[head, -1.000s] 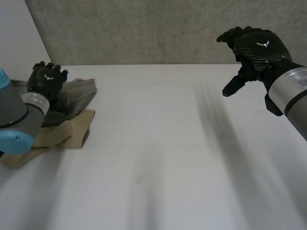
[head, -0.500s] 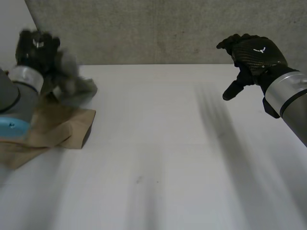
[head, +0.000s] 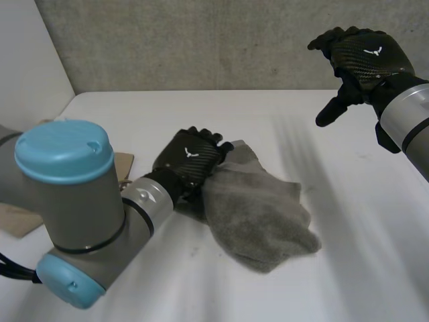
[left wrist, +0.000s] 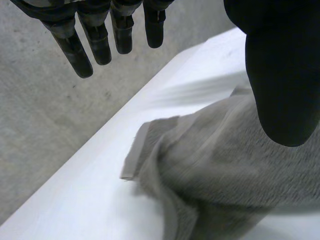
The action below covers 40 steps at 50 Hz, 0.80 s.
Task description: Fold the laundry.
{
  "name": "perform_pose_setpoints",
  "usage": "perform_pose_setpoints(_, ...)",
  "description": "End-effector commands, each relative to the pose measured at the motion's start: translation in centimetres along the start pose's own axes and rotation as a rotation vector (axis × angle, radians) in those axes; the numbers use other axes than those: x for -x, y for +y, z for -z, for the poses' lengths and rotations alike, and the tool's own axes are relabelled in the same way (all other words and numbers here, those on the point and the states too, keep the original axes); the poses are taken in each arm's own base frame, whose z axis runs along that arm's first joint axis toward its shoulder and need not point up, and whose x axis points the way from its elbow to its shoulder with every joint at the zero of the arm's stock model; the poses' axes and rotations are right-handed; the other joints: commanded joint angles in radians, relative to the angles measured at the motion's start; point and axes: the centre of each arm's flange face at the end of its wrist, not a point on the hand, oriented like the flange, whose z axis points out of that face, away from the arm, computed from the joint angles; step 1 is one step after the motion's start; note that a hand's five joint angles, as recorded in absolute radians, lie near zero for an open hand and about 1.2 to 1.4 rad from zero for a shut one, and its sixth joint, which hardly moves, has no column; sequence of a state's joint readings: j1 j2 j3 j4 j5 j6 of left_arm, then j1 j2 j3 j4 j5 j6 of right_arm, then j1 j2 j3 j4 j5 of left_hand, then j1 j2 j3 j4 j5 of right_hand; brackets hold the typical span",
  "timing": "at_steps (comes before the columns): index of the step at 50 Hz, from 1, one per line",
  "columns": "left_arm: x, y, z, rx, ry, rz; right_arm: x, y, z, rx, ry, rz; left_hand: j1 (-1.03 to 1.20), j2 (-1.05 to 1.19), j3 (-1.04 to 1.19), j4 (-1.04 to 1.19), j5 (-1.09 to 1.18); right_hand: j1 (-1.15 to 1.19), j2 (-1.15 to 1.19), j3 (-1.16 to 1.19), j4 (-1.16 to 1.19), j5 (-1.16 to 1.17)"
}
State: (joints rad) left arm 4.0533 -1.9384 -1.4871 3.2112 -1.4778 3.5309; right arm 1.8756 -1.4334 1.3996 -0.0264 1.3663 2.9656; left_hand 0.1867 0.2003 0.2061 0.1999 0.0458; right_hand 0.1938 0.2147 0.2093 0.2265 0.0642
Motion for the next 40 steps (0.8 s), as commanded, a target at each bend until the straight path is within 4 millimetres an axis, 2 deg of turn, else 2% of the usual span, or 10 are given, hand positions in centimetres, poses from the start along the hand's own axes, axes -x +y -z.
perform_pose_setpoints(1, 3.3, 0.0, -0.6, 0.004, -0.088, 0.017, 0.7, 0.6, 0.4, 0.078, -0.054, 0.083, -0.012, -0.026, -0.032, -0.025, -0.046, -0.019, -0.04, -0.035, -0.052, -0.064)
perform_pose_setpoints(10, 2.3, 2.2, -2.3, 0.034, -0.059, 0.044, 2.5, 5.9, 1.4, 0.372, -0.225, 0.356, -0.003, -0.016, -0.022, -0.016, -0.036, -0.019, -0.04, -0.035, -0.052, -0.064)
perform_pose_setpoints(20, 1.8, 4.9, -6.0, 0.031, -0.062, 0.016, 3.6, 9.9, 2.9, 0.491, -0.239, 0.156, 0.039, 0.025, 0.019, 0.025, 0.005, -0.019, -0.04, -0.035, -0.052, -0.064)
perform_pose_setpoints(27, 1.1, 7.3, -7.7, 0.07, -0.044, -0.034, 4.2, 11.8, 3.8, 0.499, -0.24, 0.138, 0.109, 0.095, 0.089, 0.096, 0.075, -0.019, -0.04, -0.035, -0.052, -0.064)
perform_pose_setpoints(29, 0.9, 8.0, -8.1, 0.082, -0.044, -0.048, 4.6, 12.3, 4.2, 0.503, -0.249, 0.137, 0.228, 0.215, 0.209, 0.215, 0.195, -0.009, -0.03, -0.025, -0.042, -0.054)
perform_pose_setpoints(31, 0.9, 8.1, -8.2, 0.086, -0.045, -0.054, 4.7, 12.7, 4.4, 0.51, -0.251, 0.136, 0.308, 0.295, 0.289, 0.295, 0.275, 0.067, 0.046, 0.051, 0.034, 0.022)
perform_pose_setpoints(35, 0.9, 8.2, -8.5, 0.085, -0.045, -0.056, 5.0, 13.8, 4.6, 0.537, -0.263, 0.135, 0.698, 0.685, 0.679, 0.685, 0.665, 0.401, 0.38, 0.385, 0.368, 0.356)
perform_pose_setpoints(36, 0.9, 8.2, -8.5, 0.086, -0.048, -0.057, 5.1, 14.3, 4.5, 0.549, -0.266, 0.134, 0.926, 0.912, 0.906, 0.913, 0.892, 0.681, 0.66, 0.666, 0.648, 0.636)
perform_pose_setpoints(39, 1.1, 7.8, -8.3, 0.079, -0.055, -0.057, 4.9, 14.3, 4.0, 0.538, -0.258, 0.137, 1.165, 1.152, 1.146, 1.152, 1.132, 1.201, 1.18, 1.185, 1.168, 1.156)
perform_pose_setpoints(40, 1.3, 7.1, -8.1, 0.066, -0.065, -0.06, 4.7, 14.2, 3.8, 0.53, -0.251, 0.139, 1.209, 1.196, 1.19, 1.196, 1.176, 1.202, 1.182, 1.187, 1.17, 1.158)
